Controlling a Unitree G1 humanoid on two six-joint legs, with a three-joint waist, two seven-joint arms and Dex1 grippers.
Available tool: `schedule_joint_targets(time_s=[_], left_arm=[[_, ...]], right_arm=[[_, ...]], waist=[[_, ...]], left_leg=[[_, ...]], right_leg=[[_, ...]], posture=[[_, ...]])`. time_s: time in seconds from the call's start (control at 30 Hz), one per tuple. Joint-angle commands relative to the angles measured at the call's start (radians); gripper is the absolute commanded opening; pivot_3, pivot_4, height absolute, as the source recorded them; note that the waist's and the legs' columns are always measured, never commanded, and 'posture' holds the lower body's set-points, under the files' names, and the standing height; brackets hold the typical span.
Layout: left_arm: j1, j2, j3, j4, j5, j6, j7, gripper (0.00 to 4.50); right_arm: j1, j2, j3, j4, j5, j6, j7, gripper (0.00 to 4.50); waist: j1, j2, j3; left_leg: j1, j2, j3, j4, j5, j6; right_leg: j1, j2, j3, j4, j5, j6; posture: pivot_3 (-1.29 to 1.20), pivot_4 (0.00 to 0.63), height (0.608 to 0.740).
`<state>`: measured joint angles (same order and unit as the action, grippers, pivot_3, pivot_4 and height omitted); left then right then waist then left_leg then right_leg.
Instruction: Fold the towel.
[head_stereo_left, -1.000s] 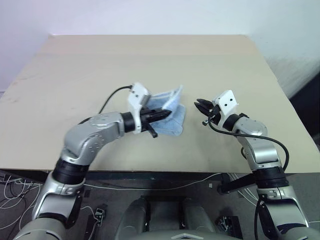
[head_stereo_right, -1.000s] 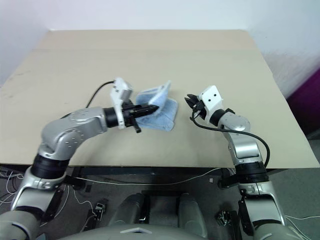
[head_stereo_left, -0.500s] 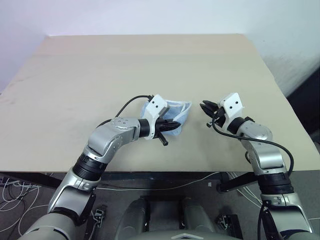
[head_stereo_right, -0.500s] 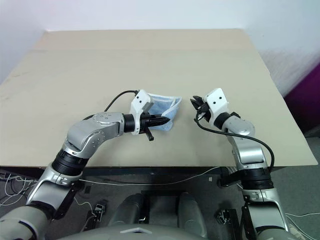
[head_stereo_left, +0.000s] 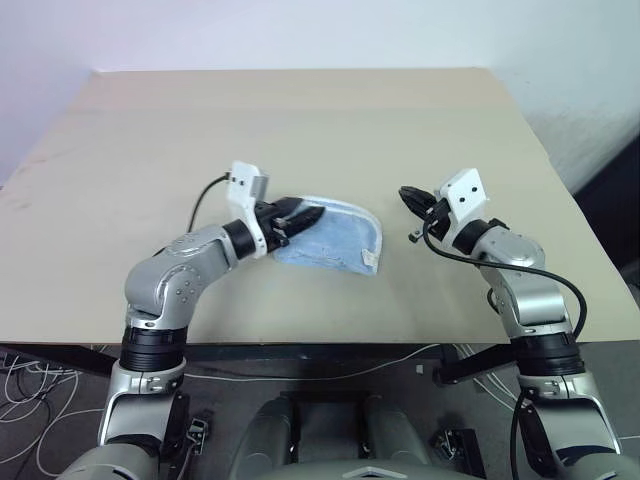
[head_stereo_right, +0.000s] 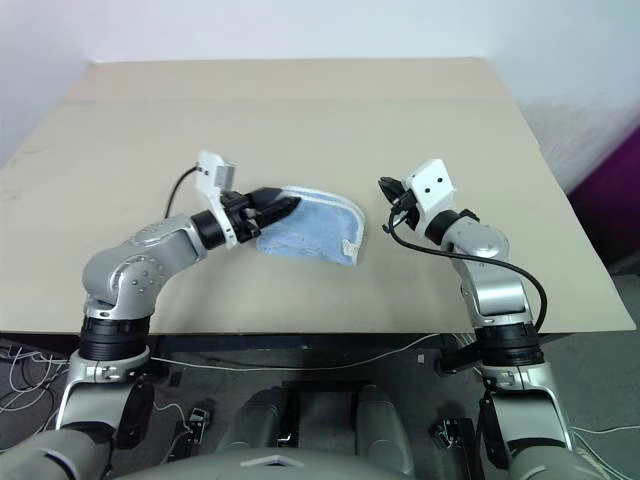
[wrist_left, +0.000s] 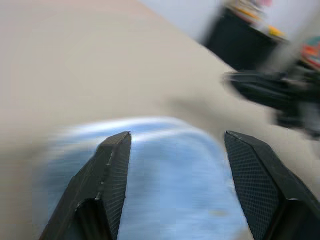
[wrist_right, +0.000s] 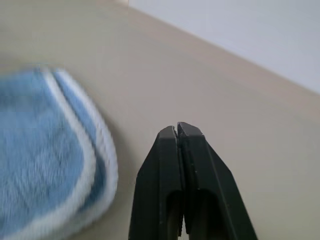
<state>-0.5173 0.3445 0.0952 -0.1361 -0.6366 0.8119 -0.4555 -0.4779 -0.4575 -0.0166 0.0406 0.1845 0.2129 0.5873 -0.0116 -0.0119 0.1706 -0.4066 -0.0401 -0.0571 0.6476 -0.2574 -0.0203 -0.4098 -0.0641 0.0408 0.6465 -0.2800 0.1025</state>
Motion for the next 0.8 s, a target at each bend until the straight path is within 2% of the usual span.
schedule_joint_targets(time_s=[0.03,0.2,0.43,0.53,0.7,0.77,0.8], left_arm=[[0.018,0.015,0.002,0.022,0.052,-0.093,-0.029,1.91],[0.060,0.029,-0.096,0.091,0.156,-0.196,-0.103,0.19],[0.071,0.009,-0.201,0.259,0.327,-0.360,-0.113,0.19],[0.076,-0.013,-0.191,0.287,0.347,-0.415,-0.108,0.19],[0.080,-0.064,-0.036,0.221,0.224,-0.432,-0.087,0.19],[0.077,-0.065,0.057,0.188,0.149,-0.404,-0.070,0.19],[0.076,-0.055,0.101,0.177,0.118,-0.394,-0.064,0.15]], right_arm=[[-0.027,0.047,0.016,-0.068,0.056,0.039,0.019,0.00],[-0.027,0.154,0.119,-0.012,0.035,0.118,0.017,0.00],[0.005,0.209,0.188,0.109,-0.003,0.158,0.016,0.00],[0.015,0.210,0.187,0.105,-0.009,0.146,0.015,0.00],[0.017,0.182,0.089,-0.002,0.061,0.170,0.016,0.00],[0.014,0.166,0.010,-0.055,0.139,0.247,0.013,0.00],[0.011,0.153,-0.032,-0.078,0.184,0.298,0.014,0.17]], waist=[[0.001,0.000,0.000],[0.000,0.000,0.000],[0.000,0.000,0.000],[0.001,0.000,-0.001],[0.001,0.000,-0.001],[0.000,0.000,0.000],[0.000,0.000,0.000]], left_leg=[[0.000,0.000,0.000,0.000,0.000,0.000],[0.000,0.000,0.000,0.000,0.000,0.000],[-0.001,-0.001,0.000,0.000,0.000,0.000],[0.000,-0.001,0.000,0.000,0.000,0.000],[-0.001,-0.001,0.000,0.000,0.000,0.000],[-0.002,0.000,0.000,0.000,0.000,0.000],[-0.002,0.000,0.000,0.000,0.000,0.000]], right_leg=[[0.000,0.000,0.000,0.000,0.000,0.000],[0.000,0.000,0.000,0.000,0.000,0.000],[-0.001,-0.001,0.000,0.000,0.000,0.000],[-0.001,-0.001,0.000,0.000,0.000,0.000],[-0.001,-0.001,0.000,0.001,0.000,0.000],[-0.003,-0.001,0.000,0.001,0.000,0.000],[-0.003,-0.001,0.000,0.001,0.000,0.000]], posture=[[0.00,0.150,0.740],[0.00,0.150,0.740],[0.00,0.150,0.740],[0.00,0.150,0.740],[0.00,0.150,0.740],[0.00,0.150,0.740],[0.00,0.150,0.740]])
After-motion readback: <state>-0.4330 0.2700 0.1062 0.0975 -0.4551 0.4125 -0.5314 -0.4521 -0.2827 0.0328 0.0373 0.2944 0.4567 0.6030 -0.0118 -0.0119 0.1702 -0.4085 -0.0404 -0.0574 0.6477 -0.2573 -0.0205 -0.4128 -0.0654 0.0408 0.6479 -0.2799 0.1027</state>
